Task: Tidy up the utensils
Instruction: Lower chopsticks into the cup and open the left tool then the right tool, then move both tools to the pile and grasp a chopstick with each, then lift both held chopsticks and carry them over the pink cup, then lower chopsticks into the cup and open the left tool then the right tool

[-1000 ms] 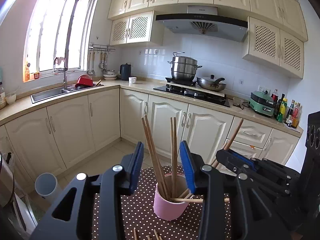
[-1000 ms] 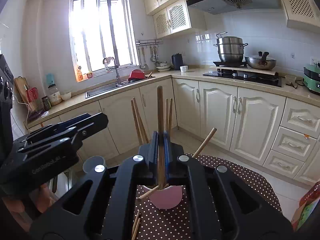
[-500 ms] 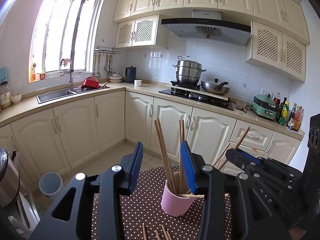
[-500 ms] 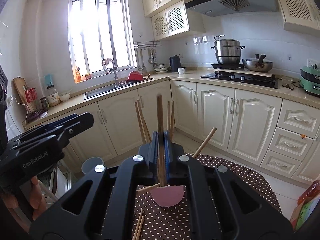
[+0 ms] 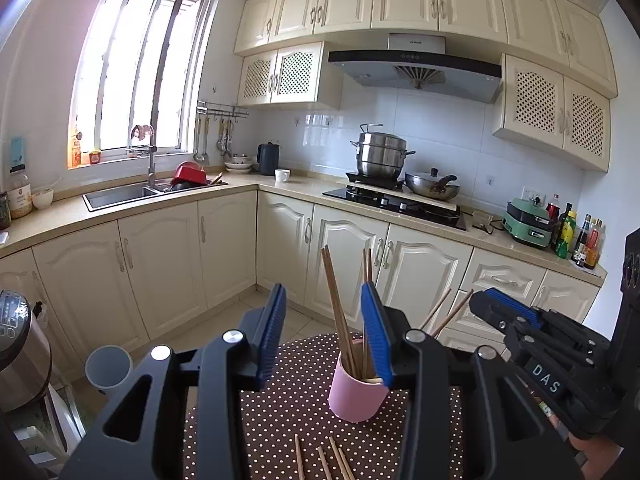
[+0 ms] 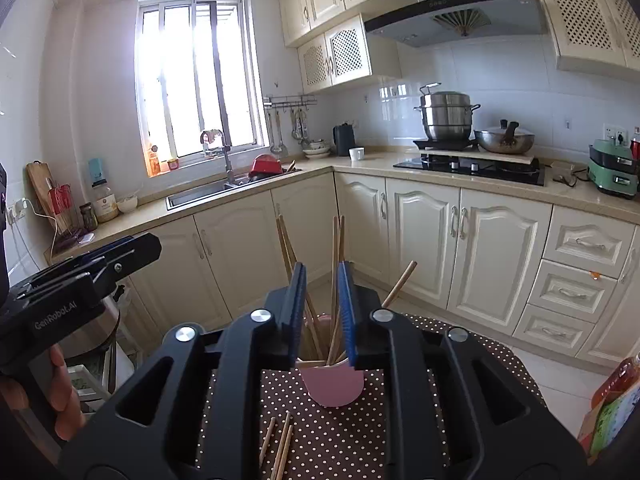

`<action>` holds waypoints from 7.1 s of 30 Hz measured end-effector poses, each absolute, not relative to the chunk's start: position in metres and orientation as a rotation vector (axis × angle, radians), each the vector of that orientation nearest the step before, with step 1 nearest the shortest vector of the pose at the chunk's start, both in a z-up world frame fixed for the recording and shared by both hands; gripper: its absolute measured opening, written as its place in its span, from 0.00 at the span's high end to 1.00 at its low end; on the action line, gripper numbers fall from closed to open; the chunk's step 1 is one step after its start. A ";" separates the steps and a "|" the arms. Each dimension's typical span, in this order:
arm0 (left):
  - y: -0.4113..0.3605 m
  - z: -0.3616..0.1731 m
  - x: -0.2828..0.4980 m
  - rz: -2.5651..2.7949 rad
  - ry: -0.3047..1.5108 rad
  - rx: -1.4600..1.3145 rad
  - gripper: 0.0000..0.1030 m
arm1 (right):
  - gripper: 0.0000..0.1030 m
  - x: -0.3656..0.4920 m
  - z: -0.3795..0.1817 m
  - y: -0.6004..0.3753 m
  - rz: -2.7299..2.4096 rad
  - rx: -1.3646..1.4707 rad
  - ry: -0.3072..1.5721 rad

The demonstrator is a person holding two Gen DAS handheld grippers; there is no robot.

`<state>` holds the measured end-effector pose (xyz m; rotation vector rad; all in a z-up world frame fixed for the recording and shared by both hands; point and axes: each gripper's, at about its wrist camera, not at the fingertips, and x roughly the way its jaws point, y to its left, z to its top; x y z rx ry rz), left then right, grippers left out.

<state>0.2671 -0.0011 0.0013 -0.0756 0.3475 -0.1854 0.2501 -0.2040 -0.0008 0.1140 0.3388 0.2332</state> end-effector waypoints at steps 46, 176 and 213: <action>0.026 -0.136 0.241 -0.087 0.681 0.059 0.38 | 0.58 0.193 -0.111 -0.164 0.257 0.017 0.529; -0.037 0.032 0.308 -0.214 0.257 -0.125 0.94 | 0.95 0.265 0.035 -0.230 0.307 0.128 0.239; -0.045 -0.019 0.316 -0.212 0.264 -0.046 0.52 | 0.95 0.294 -0.010 -0.223 0.330 0.141 0.310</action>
